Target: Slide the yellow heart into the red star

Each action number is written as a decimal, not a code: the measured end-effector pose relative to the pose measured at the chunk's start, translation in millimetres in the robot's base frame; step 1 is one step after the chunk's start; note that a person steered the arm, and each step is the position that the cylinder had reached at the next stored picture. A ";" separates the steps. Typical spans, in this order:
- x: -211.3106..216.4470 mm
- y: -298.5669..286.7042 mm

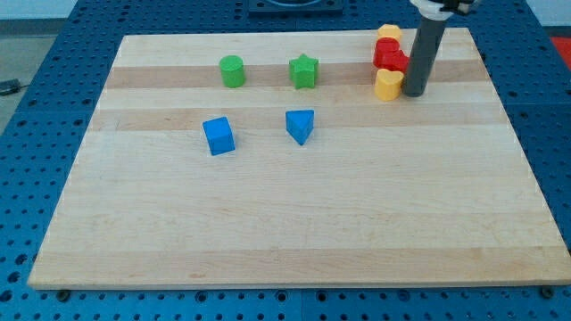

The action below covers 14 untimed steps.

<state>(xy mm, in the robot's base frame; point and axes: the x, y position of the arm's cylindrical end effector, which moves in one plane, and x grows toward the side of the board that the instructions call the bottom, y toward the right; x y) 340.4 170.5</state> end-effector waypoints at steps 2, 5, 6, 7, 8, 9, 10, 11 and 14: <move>17.7 0.0; 43.9 -63.2; 43.0 -63.2; 42.7 -62.6; 33.1 -62.6; 21.6 -62.6; 21.6 -62.2; 21.3 -56.0; 13.7 -49.2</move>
<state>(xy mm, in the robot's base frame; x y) 354.0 121.3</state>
